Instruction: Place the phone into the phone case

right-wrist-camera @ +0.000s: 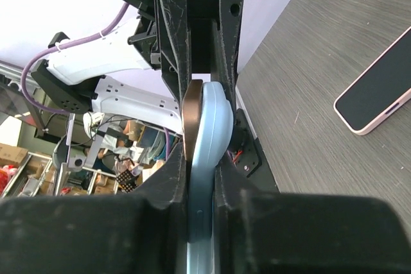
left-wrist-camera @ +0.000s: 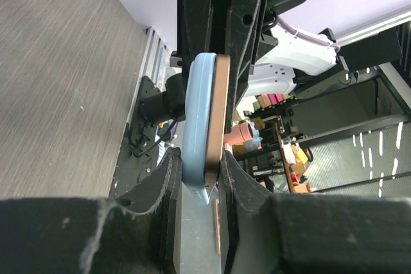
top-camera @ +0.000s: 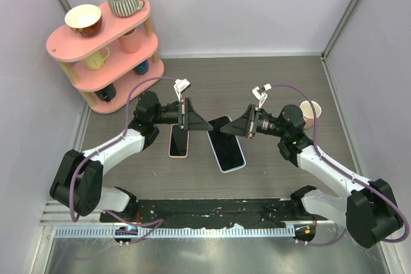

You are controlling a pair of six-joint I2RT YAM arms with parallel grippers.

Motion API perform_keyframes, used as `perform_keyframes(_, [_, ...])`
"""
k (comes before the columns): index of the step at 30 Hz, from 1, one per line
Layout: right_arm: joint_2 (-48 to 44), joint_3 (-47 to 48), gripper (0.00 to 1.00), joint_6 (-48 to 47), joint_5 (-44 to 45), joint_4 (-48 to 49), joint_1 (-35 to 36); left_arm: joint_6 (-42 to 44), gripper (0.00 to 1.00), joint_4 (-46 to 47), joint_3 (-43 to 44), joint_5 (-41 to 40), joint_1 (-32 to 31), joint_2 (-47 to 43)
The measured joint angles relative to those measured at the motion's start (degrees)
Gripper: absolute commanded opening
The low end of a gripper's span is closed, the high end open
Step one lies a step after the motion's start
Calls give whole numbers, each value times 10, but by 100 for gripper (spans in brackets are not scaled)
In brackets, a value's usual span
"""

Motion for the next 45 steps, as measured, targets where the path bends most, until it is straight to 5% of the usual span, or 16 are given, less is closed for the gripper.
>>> perform_keyframes(2, [0, 0, 1, -2, 1, -4, 0, 5, 47, -3, 0, 3, 0, -1])
perform_keyframes(5, [-5, 0, 1, -6, 9, -3, 0, 18, 65, -28, 5, 2, -1, -5])
perform_keyframes(14, [-66, 0, 1, -1, 70, 30, 1, 54, 76, -84, -6, -29, -16, -75])
perform_keyframes(19, [-65, -1, 1, 15, 99, 63, 7, 57, 71, -88, -7, -53, -54, -76])
perform_keyframes(22, [-65, -8, 2, 19, 114, 81, 17, 56, 47, -87, -7, -68, -78, -66])
perform_keyframes(27, [-65, -21, 29, 16, 134, 76, 21, 36, 2, -49, -7, -68, -89, -47])
perform_keyframes(31, [-82, -15, 48, 3, 148, 23, 21, 31, 0, -28, -9, -59, -89, -40])
perform_keyframes(34, [-99, 14, 51, -23, 150, -49, 23, 28, 0, -19, -12, -57, -89, -38])
perform_keyframes(39, [-105, 66, 38, -64, 155, -139, 25, 37, 0, -1, -13, -51, -89, -40])
perform_keyframes(45, [-89, 76, 44, -72, 150, -154, 25, 42, 0, -5, -17, -33, -89, -40])
